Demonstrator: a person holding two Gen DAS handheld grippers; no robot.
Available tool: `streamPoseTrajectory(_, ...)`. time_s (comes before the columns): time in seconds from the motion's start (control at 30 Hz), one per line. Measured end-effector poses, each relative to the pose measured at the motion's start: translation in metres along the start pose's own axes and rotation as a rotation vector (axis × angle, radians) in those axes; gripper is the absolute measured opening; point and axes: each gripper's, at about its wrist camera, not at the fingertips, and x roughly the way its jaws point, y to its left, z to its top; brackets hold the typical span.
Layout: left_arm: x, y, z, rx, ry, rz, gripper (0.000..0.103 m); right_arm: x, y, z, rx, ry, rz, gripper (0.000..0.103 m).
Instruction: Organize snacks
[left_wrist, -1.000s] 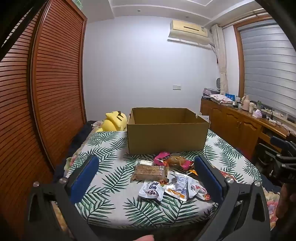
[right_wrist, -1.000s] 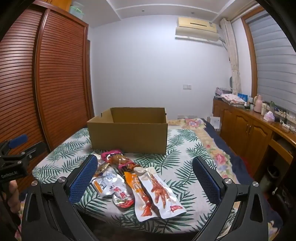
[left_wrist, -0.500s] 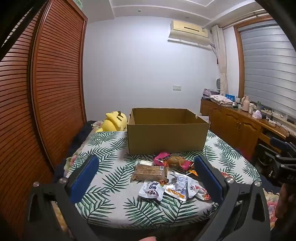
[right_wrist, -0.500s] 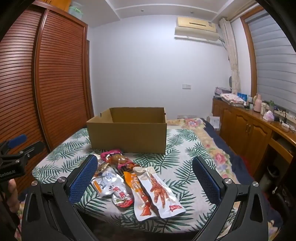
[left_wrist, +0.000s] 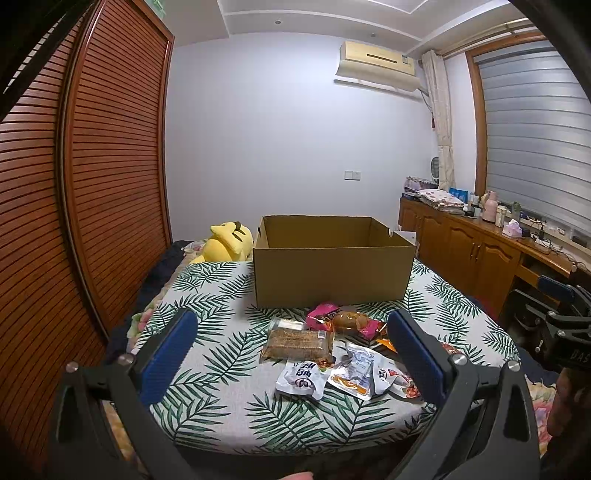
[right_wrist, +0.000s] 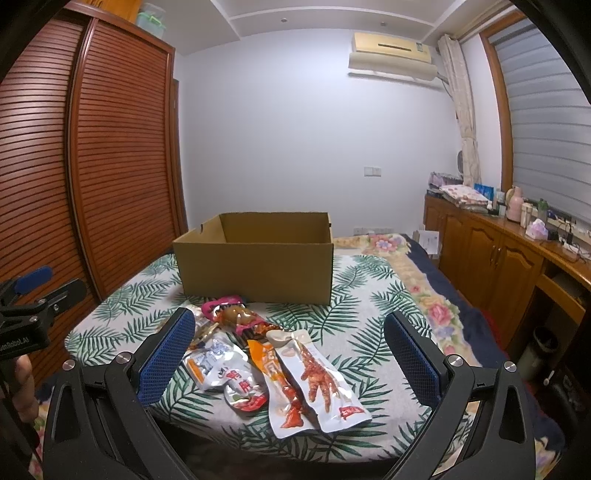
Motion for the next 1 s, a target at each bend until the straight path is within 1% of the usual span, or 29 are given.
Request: streamPoseTrajectory(1.0,-0.0043,0.0007,0.0049,0.004,-0.004,-0.001,0.103,-0.0013,0.0002,0.0014,-0.003,-0.007,-0.001,0.103)
